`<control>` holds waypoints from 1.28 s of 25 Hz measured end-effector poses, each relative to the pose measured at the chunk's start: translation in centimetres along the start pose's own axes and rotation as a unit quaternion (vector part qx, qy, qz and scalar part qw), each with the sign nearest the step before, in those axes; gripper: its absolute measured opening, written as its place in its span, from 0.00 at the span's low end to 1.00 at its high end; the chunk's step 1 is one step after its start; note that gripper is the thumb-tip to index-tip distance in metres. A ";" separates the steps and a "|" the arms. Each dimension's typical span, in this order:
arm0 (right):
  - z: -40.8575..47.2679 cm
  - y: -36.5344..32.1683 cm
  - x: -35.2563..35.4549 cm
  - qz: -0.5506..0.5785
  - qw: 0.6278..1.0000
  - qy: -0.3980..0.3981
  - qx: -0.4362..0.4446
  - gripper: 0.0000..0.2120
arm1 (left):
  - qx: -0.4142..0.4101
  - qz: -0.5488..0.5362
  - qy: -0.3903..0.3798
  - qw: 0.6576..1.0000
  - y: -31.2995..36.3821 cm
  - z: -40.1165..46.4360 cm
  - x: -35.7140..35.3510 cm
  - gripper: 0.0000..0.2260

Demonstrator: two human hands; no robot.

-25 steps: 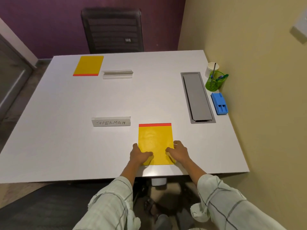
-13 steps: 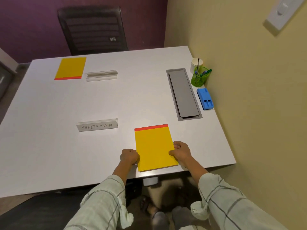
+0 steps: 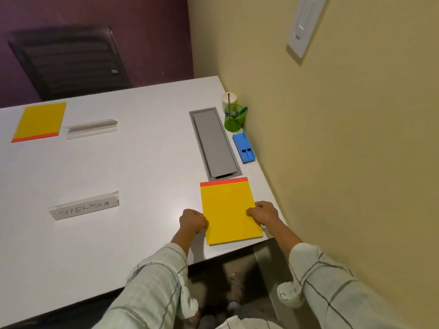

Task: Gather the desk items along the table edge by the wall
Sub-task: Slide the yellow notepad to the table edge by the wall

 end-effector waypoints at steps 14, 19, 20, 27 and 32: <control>2.5 1.5 2.7 -0.249 0.968 0.007 0.014 0.34 | -0.006 0.054 0.064 0.996 2.0 0.5 -8.9 0.12; 1.6 1.8 -0.2 -0.369 0.923 -0.033 0.101 0.49 | -0.265 0.397 0.044 0.878 1.5 -0.2 -9.5 0.47; 1.4 2.0 -0.7 -0.393 0.912 -0.049 0.109 0.50 | -0.274 0.438 0.006 0.856 1.1 0.0 -9.8 0.52; 1.1 3.8 -1.5 -0.411 0.901 -0.067 0.121 0.51 | -0.261 0.493 -0.038 0.829 -0.5 0.7 -11.2 0.56; 1.3 4.3 -1.3 -0.420 0.896 -0.059 0.130 0.51 | -0.254 0.485 -0.033 0.836 -0.5 0.9 -11.6 0.56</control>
Point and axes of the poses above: each hand's wrist, its own z-axis towards the middle knuckle, its own x-axis out of the back of the hand, y = z × x, the point moved 1 cm from there along z, towards the middle knuckle, and after that the axes turned 1 degree about x, right-handed, at the moved point
